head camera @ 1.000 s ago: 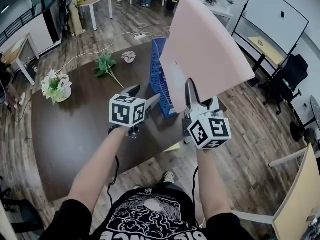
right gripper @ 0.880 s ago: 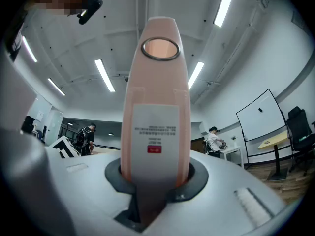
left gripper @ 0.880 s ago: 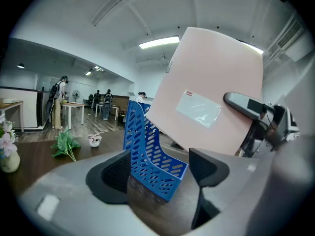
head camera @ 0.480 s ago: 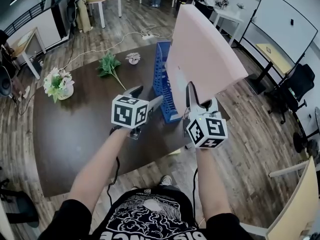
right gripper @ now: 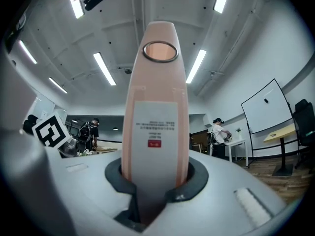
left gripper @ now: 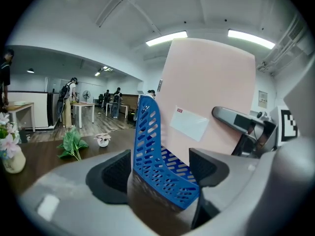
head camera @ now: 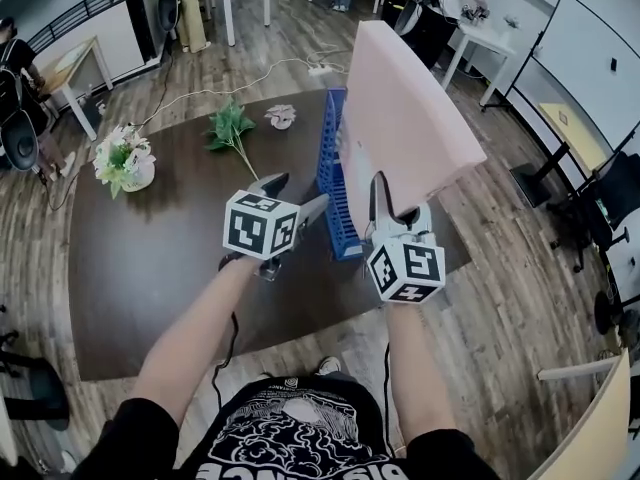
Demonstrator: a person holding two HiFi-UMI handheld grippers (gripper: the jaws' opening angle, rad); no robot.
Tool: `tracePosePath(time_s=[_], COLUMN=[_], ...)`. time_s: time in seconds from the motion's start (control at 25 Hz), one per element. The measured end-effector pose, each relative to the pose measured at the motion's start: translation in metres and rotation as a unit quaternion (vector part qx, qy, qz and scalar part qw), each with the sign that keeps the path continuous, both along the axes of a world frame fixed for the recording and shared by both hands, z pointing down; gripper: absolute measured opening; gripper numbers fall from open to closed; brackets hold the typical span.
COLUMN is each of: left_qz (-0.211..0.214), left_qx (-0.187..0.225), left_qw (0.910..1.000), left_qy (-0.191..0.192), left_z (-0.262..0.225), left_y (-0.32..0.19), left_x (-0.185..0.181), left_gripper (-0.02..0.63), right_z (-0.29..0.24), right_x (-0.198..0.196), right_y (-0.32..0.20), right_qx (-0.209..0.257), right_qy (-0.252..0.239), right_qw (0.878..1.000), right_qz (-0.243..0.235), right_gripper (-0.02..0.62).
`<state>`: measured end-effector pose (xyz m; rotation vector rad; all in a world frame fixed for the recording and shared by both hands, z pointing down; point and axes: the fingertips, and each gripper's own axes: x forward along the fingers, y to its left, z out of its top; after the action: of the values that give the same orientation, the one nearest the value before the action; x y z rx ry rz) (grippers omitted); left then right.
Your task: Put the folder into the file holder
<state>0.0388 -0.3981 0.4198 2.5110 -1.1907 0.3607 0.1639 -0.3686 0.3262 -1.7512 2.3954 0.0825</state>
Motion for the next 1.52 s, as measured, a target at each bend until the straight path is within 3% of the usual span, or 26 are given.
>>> tracePosePath(time_s=[0.64, 1.52], left_qz=[-0.017, -0.011], left_qx=[-0.013, -0.018], left_qw=[0.9996, 0.9996], left_qy=[-0.017, -0.018], left_z=[0.014, 0.022], left_y=[-0.012, -0.001], left_x=[-0.01, -0.007], left_gripper=[0.371, 0.371], right_z=[0.047, 0.111], right_x=[-0.011, -0.023], right_y=[-0.025, -0.034], right_qx=[-0.026, -0.141], right_qy=[0.007, 0.088], right_qw=[1.0, 0.986], right_qz=[-0.003, -0.005], right_gripper=[0.104, 0.17])
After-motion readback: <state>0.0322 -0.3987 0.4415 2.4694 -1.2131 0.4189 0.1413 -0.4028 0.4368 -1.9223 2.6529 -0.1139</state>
